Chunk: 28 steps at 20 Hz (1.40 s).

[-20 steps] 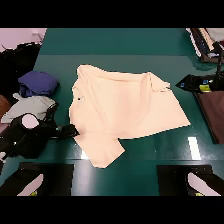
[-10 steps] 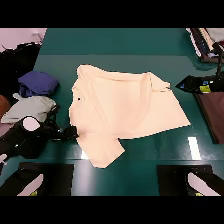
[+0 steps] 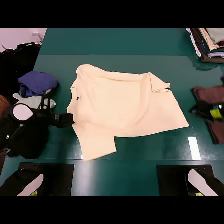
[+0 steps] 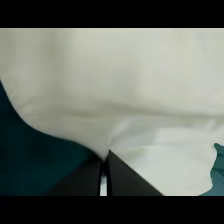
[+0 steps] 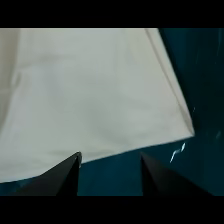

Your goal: Fold the shirts.

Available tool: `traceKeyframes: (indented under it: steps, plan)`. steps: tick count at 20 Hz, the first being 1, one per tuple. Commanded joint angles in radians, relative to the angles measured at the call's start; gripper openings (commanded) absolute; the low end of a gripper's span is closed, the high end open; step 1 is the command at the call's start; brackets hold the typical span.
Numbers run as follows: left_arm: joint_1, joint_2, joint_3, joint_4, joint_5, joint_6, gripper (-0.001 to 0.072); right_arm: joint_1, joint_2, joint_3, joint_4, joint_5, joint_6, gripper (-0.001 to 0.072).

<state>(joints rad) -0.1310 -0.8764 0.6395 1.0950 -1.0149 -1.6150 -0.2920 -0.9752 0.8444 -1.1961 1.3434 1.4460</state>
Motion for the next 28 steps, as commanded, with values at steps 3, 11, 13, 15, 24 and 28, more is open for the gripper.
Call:
traceKeyframes:
  steps: [3,11,13,15,24,28]
  plan:
    - [0.0,0.0,0.068,0.024,0.038,-0.003,0.0027,-0.298,0.0,-0.274,0.11,-0.037,-0.067,0.0432]
    - [0.0,0.0,0.068,0.023,0.026,-0.009,0.0027,-0.195,-0.176,-0.301,0.289,-0.257,-0.123,0.0284]
    - [0.0,0.0,0.068,0.023,0.027,-0.01,0.0027,-0.145,-0.178,-0.283,0.288,-0.301,-0.123,0.0222]
    - [0.0,0.001,0.068,0.023,0.029,-0.027,0.0027,-0.105,-0.16,-0.249,0.285,-0.324,-0.124,0.0036]
    - [0.0,0.109,0.65,0.154,-0.035,-0.034,0.0026,0.01,0.13,0.284,0.285,-0.29,-0.124,0.0014]
    - [0.0,0.111,1.17,0.172,-0.061,-0.002,0.0026,-0.01,0.227,0.653,0.256,-0.292,-0.124,0.0014]
